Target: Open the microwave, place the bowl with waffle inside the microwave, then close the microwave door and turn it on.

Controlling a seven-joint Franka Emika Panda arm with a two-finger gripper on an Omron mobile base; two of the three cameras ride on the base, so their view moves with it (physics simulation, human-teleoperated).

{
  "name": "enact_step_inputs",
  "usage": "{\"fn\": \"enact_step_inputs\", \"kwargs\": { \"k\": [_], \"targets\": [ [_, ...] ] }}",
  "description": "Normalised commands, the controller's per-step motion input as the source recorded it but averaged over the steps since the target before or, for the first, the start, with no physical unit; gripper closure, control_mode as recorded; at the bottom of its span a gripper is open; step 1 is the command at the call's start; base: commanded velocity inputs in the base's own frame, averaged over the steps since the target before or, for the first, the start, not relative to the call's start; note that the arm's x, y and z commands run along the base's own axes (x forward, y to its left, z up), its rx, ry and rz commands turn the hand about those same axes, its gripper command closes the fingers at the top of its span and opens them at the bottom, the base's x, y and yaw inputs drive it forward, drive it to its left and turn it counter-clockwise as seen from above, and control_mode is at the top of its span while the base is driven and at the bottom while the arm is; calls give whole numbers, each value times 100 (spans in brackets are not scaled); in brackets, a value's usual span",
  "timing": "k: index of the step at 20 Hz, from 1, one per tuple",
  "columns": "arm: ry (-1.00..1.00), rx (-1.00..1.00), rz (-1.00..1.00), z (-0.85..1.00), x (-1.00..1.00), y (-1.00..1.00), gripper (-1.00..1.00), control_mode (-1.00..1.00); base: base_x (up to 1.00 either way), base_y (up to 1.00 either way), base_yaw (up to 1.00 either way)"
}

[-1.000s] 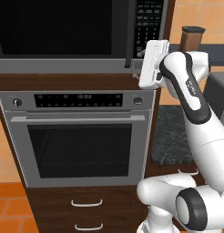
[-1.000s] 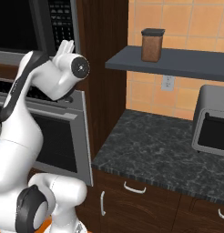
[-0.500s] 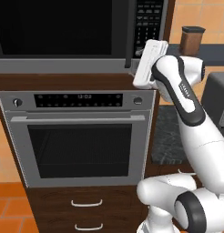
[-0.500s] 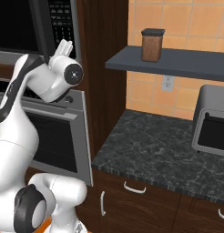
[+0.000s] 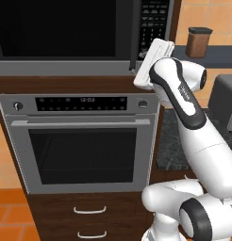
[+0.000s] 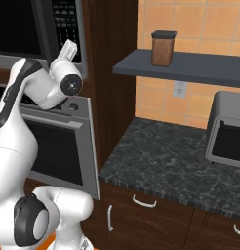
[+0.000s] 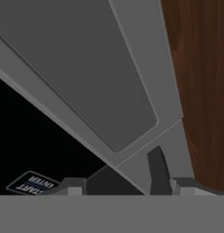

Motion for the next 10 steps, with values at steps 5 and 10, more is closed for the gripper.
{"fn": "enact_step_inputs", "kwargs": {
  "k": [5, 10],
  "targets": [
    [-2, 0, 0, 34, 17, -32, -100, -100, 0, 0, 0],
    [-3, 0, 0, 36, 13, -30, -100, -100, 0, 0, 0]
  ]
}}
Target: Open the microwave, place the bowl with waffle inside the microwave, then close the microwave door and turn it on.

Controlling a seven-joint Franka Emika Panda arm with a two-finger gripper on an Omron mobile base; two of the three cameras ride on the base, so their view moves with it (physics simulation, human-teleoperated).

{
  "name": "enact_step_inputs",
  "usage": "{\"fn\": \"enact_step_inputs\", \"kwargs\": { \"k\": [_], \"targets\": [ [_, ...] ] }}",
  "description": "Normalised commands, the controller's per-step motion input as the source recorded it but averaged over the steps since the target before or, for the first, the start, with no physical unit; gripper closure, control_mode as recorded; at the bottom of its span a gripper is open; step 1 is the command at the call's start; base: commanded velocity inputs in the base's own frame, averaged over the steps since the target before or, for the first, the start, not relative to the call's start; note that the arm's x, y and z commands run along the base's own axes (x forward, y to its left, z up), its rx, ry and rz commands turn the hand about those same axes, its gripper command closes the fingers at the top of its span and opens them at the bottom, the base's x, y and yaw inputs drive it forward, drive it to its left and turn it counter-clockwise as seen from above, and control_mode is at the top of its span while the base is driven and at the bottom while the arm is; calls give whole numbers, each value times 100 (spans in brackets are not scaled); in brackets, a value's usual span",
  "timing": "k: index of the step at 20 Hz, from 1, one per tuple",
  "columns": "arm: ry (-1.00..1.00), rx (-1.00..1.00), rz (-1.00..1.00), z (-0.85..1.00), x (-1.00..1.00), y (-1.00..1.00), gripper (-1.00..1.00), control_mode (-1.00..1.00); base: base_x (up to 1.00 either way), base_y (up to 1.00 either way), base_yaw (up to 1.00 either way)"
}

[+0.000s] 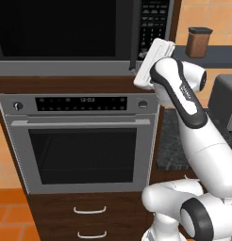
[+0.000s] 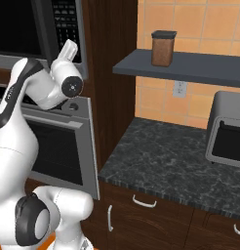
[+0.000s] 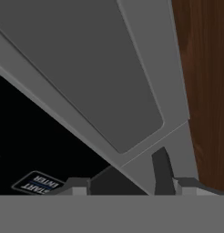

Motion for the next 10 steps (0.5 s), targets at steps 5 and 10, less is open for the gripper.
{"fn": "enact_step_inputs", "kwargs": {
  "k": [5, 10],
  "targets": [
    [-4, 0, 0, 59, 6, -33, -100, -100, 0, 0, 0],
    [-7, 0, 0, 72, 3, -35, -100, -100, 0, 0, 0]
  ]
}}
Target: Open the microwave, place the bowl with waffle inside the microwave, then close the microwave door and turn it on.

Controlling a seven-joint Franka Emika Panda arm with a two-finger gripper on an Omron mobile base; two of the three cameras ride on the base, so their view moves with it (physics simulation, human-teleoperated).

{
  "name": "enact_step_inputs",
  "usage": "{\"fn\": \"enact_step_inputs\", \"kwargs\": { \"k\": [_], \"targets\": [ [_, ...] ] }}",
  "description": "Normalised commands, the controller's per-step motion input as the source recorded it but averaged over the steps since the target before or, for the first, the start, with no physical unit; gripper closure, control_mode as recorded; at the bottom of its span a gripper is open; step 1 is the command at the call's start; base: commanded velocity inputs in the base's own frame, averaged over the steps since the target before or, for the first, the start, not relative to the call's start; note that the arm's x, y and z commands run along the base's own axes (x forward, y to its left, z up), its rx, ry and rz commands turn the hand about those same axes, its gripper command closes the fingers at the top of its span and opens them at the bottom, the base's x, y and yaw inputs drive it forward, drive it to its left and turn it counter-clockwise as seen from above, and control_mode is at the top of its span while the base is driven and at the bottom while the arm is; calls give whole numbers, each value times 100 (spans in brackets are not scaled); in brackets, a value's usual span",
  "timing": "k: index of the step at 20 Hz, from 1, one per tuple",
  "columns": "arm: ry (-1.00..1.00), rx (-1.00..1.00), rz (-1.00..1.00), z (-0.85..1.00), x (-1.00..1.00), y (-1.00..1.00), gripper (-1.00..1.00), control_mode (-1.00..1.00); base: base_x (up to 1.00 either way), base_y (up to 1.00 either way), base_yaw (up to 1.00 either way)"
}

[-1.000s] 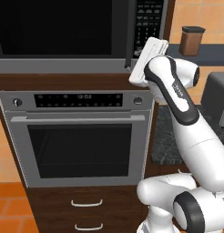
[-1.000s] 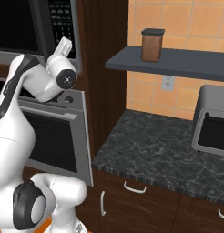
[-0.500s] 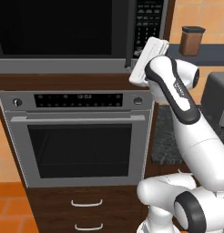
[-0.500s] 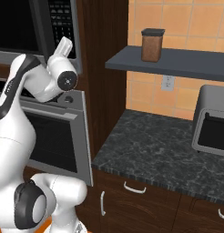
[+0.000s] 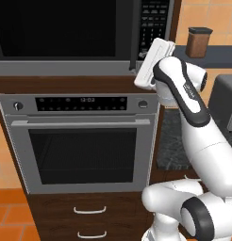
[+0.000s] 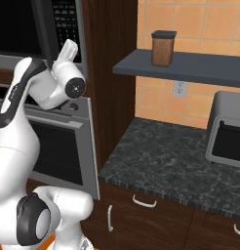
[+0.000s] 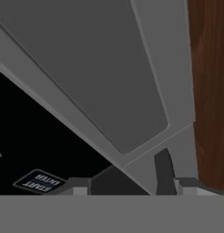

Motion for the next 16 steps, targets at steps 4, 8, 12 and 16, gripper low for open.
{"fn": "enact_step_inputs", "kwargs": {
  "k": [4, 8, 12, 16],
  "targets": [
    [-6, 0, 0, 77, 2, -34, -100, -100, 0, 0, 0],
    [-4, 0, -1, 69, 1, -34, -100, -100, 0, 0, 0],
    [-5, 0, -4, 91, 0, -33, -100, -100, 0, 0, 0],
    [-2, 0, -6, 78, 0, -36, -100, -100, 0, 0, 0]
  ]
}}
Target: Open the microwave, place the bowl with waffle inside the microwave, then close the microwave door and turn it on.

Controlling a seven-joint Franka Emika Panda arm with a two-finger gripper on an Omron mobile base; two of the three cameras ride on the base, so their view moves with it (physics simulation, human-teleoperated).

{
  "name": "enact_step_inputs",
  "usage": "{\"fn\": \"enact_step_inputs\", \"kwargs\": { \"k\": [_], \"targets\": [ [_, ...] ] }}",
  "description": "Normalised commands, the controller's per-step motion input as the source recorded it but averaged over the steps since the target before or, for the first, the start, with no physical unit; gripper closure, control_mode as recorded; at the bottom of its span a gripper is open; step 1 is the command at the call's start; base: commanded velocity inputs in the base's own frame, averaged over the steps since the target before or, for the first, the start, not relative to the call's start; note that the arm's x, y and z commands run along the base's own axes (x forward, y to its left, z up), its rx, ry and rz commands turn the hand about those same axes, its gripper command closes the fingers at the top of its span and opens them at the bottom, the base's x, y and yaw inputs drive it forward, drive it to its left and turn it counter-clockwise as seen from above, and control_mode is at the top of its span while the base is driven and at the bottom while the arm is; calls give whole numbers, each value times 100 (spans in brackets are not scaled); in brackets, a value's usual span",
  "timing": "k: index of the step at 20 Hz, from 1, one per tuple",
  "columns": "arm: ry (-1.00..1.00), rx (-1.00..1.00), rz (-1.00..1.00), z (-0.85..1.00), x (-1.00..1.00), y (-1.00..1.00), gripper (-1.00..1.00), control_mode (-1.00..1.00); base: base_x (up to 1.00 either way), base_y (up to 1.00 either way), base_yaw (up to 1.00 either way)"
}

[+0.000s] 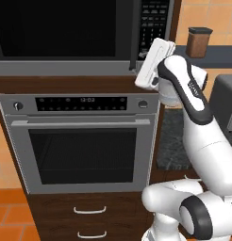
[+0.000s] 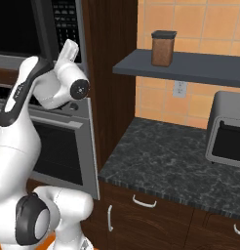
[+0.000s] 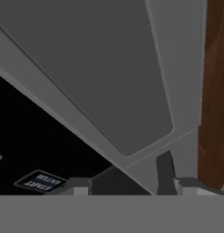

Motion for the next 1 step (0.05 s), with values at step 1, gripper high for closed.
{"fn": "enact_step_inputs", "kwargs": {
  "k": [1],
  "targets": [
    [-2, 0, -8, 71, 0, -40, -100, -100, 0, 0, 0]
  ]
}}
